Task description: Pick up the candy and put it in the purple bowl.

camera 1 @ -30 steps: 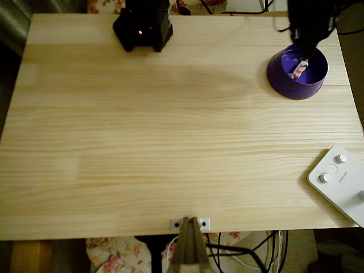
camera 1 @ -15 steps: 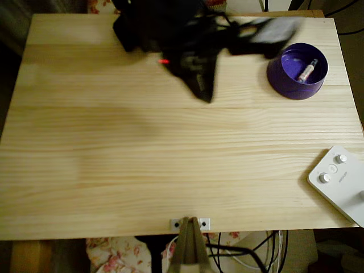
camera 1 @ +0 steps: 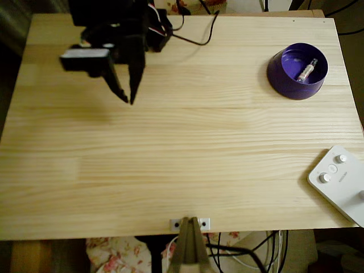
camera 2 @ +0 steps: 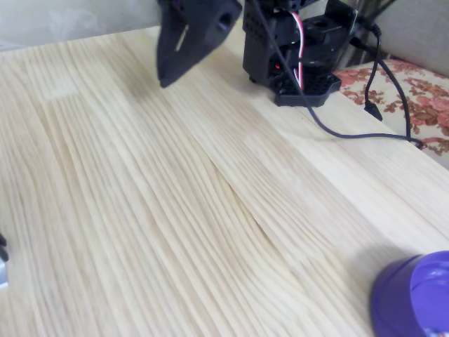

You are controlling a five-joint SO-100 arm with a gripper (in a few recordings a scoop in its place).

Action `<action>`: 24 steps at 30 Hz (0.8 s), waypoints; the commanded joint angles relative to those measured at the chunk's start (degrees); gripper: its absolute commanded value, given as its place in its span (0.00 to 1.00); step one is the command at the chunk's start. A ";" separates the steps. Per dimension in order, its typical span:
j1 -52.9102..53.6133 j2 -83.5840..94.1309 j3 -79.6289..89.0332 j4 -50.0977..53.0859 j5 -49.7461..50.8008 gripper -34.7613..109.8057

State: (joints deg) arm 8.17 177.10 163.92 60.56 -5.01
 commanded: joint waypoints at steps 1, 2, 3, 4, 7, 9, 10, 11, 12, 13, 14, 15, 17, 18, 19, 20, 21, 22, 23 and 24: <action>2.81 9.32 2.72 1.85 0.97 0.23; 3.43 11.60 4.31 2.72 1.32 0.23; 4.04 11.95 5.01 2.90 1.85 0.23; 4.75 11.95 5.80 2.81 2.72 0.23; 5.80 11.95 7.03 2.72 4.22 0.23; 6.50 11.95 7.91 2.46 4.66 0.23; 6.68 11.95 7.91 2.46 4.75 0.23; 6.68 11.95 7.91 2.46 4.75 0.23; 6.68 11.95 7.91 2.46 4.75 0.23; 6.68 11.95 7.91 2.46 4.75 0.23; 6.68 11.95 7.91 2.46 4.83 0.23; 6.68 11.95 7.91 2.46 4.83 0.23; 6.68 11.95 7.91 2.55 4.57 0.23; 6.68 11.95 7.91 2.55 4.57 0.23; 6.68 11.95 7.91 2.55 4.57 0.23; 6.68 11.95 7.91 2.55 4.57 0.23; 6.68 11.95 7.91 2.55 4.57 0.23; 6.68 11.95 7.91 2.55 4.57 0.23; 6.68 11.95 7.91 2.55 4.57 0.23; 6.68 11.95 7.91 2.55 4.57 0.23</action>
State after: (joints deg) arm 13.71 188.26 172.09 62.93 -0.26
